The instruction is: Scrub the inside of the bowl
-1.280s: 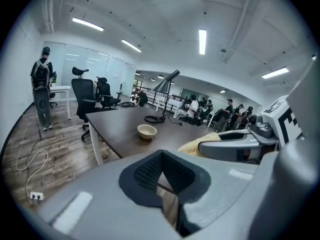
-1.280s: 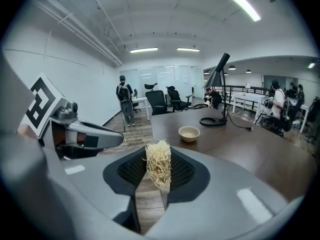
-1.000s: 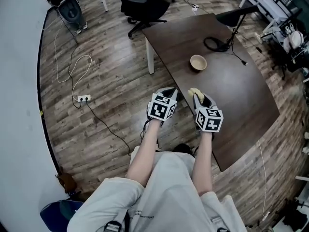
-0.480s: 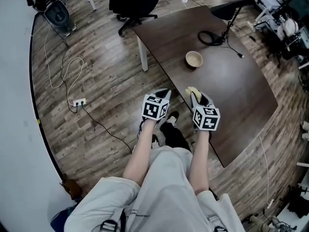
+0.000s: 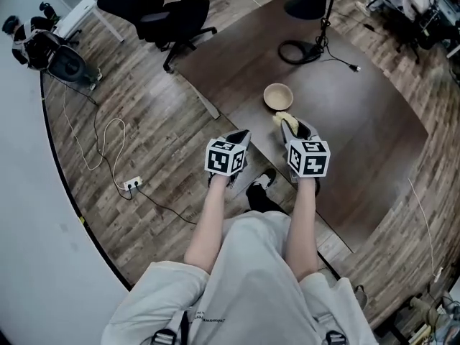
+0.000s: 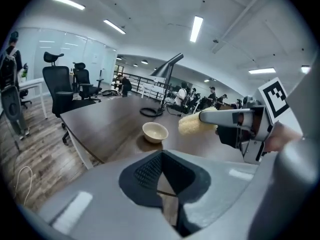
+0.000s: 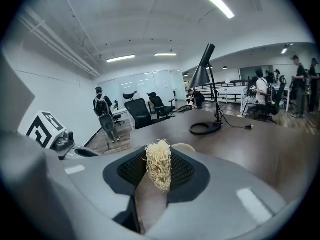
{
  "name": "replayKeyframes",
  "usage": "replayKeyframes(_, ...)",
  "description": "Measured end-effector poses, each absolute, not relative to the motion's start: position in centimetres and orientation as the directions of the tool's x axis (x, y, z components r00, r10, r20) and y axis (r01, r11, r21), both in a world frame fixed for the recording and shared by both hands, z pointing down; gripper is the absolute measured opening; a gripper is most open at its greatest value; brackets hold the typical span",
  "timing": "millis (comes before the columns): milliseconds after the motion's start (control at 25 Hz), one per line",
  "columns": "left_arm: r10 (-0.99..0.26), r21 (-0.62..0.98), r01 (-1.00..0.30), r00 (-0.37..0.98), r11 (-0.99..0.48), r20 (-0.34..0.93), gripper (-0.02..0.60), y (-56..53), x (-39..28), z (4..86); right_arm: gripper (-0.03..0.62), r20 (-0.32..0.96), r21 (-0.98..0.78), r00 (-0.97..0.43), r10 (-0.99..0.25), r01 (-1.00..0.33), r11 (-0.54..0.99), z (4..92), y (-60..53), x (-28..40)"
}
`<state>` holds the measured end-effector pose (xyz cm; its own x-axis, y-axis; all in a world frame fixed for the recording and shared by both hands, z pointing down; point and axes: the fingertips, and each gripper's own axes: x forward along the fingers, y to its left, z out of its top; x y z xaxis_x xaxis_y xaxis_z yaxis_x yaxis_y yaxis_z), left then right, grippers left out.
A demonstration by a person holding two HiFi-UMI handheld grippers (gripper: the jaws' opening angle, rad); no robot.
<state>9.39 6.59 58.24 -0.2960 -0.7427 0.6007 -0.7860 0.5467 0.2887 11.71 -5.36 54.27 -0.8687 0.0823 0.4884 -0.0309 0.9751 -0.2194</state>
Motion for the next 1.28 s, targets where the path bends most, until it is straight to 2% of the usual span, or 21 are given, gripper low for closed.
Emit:
replayKeyframes(360, -0.738, 0.239, -0.805, -0.32, 0.542, 0.594, 0.0, 4.4, 0.2, 56.5, 0.132, 0.501, -0.219, -0.86, 0.099, -0.015, 0.976, 54.8, -8.0, 3.3)
replayKeyframes(760, -0.723, 0.214, -0.835, -0.276, 0.507, 0.633, 0.0, 1.4, -6.0, 57.7, 0.132, 0.547, -0.201, -0.835, 0.053, -0.07, 0.977, 57.1, -12.1, -1.2)
replayKeyframes(1000, -0.703, 0.122, -0.932, -0.167, 0.341, 0.692, 0.0, -0.8, -8.6, 58.4, 0.132, 0.578, -0.124, -0.814, 0.064, -0.01, 0.992, 58.6, -13.1, -1.3)
replayKeyframes(1280, -0.677, 0.1, -0.99, 0.006, 0.1, 0.736, 0.0, -5.4, -10.8, 60.6, 0.132, 0.617, -0.108, -0.787, -0.016, -0.105, 0.989, 60.0, -15.0, -0.1)
